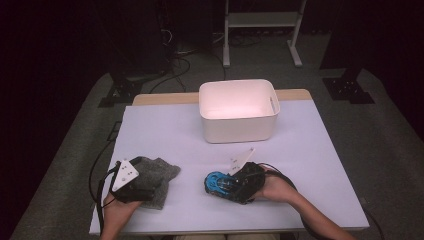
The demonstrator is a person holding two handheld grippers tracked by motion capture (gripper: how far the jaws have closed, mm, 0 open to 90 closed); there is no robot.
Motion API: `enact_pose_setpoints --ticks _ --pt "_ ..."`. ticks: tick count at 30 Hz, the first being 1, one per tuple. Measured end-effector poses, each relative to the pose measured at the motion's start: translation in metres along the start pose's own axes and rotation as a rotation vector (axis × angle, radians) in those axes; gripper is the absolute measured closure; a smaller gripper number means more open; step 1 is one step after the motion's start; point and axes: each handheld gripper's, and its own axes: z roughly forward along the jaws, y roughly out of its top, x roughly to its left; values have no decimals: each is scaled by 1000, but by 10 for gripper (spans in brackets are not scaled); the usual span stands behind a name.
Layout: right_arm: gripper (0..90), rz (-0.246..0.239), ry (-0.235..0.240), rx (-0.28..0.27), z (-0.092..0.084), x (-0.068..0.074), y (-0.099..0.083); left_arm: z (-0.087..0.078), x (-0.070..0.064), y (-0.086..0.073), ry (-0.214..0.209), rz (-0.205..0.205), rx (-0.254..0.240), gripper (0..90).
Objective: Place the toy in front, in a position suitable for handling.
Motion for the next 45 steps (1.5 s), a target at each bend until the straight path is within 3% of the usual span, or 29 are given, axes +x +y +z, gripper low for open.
enact_pose_setpoints --ticks 8,21,25,38,45 --pt "266 -30 12 51 16 -1 1 0 0 -1 -4 0 0 11" --pt "235 -18 13 31 20 1 -3 -1 -1 0 -20 2 3 11" --pt "218 4 25 7 15 1 -6 1 -1 -1 -37 2 11 11" --pt "183 23 -32 -61 -15 7 -32 1 -2 1 -56 -4 11 11" --pt "172 35 -60 -94 -26 8 -43 2 -3 1 -87 11 18 51"
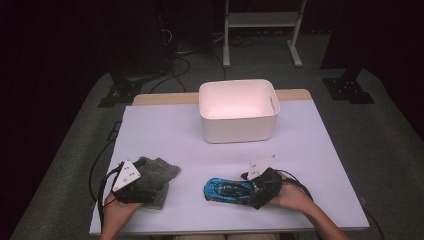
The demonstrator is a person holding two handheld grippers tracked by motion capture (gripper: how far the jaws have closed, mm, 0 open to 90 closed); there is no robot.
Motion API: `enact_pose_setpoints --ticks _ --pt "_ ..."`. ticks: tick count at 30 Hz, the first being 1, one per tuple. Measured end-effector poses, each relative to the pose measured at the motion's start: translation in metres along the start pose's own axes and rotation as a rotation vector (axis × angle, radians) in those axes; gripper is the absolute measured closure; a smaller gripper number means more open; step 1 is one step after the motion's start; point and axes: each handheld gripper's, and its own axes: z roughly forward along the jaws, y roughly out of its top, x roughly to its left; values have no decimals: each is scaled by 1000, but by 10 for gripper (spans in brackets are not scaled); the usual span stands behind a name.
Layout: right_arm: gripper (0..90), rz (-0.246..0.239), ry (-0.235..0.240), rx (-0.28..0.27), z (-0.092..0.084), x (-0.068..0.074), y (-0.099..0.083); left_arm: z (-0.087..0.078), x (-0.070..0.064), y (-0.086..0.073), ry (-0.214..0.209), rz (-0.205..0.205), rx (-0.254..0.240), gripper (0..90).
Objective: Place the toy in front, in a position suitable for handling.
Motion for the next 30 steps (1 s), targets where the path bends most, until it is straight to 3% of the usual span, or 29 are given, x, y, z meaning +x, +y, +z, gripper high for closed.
enact_pose_setpoints --ticks 6,9,17,22,30 --pt "158 -18 -2 7 4 2 -4 1 -2 0 -44 34 12 138" --pt "158 -20 -2 10 5 3 -2 1 -2 0 -48 44 20 157" --pt "157 -27 8 30 11 1 -6 1 2 -2 -80 76 32 308" --pt "158 -27 14 30 12 0 -8 5 2 -4 -128 94 65 375" --pt "158 -28 17 44 13 0 -12 9 -2 -5 -151 138 114 467"
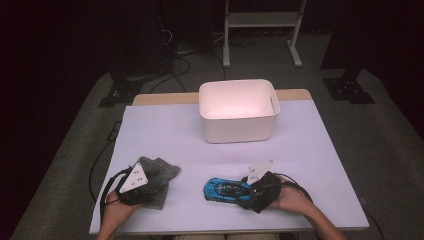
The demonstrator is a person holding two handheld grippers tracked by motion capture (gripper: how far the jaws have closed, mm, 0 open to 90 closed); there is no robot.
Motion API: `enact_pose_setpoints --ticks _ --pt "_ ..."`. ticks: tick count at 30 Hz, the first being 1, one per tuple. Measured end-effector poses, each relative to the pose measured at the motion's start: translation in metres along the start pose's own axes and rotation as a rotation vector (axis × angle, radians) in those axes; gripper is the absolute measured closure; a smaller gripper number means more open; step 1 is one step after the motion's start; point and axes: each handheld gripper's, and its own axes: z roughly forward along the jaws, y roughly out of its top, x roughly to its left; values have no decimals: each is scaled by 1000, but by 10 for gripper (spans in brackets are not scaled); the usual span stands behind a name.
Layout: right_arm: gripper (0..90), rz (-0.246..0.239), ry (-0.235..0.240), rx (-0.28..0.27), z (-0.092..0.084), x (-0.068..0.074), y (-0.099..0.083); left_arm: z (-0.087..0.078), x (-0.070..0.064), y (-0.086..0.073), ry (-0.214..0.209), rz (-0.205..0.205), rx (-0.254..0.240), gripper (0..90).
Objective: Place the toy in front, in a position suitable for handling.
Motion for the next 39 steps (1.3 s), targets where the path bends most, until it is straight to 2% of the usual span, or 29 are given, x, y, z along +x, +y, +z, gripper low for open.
enact_pose_setpoints --ticks 10,16,18,23,29,31,36,39 --pt "159 -7 4 6 0 -1 -1 9 1 -5 -31 21 82 546" --pt "160 -11 2 12 0 0 -2 19 1 -8 -34 40 155 590" --pt "161 -13 1 18 0 0 -3 22 1 -10 -46 30 171 616" --pt "162 -12 5 30 1 -1 -5 23 6 -12 -70 -20 163 686" --pt "176 -14 6 26 0 -2 -6 24 9 -14 -73 -39 153 787" --pt "186 -13 9 20 0 -3 -6 23 10 -14 -79 -57 148 807" --pt "221 -20 2 18 -1 -4 -7 20 13 -14 -93 -78 119 836" --pt "225 -29 6 21 -1 -5 -7 17 13 -12 -113 -86 80 839"
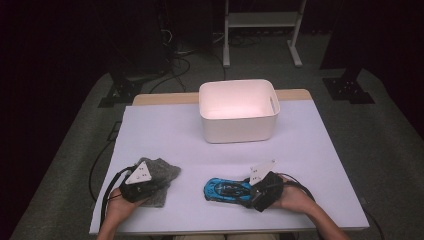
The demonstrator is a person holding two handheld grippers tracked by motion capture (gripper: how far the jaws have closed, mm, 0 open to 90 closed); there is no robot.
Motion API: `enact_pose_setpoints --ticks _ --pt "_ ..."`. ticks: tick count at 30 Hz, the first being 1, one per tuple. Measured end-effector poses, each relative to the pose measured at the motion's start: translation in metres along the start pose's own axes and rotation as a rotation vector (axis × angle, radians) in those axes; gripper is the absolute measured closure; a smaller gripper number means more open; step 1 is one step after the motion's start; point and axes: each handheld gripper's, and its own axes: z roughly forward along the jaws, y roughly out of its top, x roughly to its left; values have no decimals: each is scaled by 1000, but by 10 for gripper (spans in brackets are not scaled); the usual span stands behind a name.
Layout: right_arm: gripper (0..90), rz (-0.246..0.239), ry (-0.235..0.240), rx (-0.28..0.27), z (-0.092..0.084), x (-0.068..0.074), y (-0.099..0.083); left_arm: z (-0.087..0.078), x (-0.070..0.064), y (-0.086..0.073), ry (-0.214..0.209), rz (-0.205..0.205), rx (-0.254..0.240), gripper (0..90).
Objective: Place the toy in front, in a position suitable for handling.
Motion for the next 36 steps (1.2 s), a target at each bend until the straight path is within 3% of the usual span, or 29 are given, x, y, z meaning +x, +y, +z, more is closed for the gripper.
enact_pose_setpoints --ticks 6,8,10,16,23,32,36 --pt "229 -21 13 2 0 -2 0 -5 -8 13 -60 18 -72 840" --pt "229 -25 18 2 0 -3 1 -3 -13 21 -78 52 -75 840" --pt "230 -35 24 -1 0 -4 1 0 -20 31 -133 77 -89 840" --pt "230 -42 39 -14 1 -7 0 27 -44 56 -232 187 -39 836" --pt "230 -37 45 -22 2 -9 0 60 -57 78 -325 265 12 835" --pt "230 -36 44 -33 3 -8 0 84 -73 107 -363 319 20 835" --pt "230 -35 46 -36 3 -9 -1 90 -75 112 -369 331 13 832"
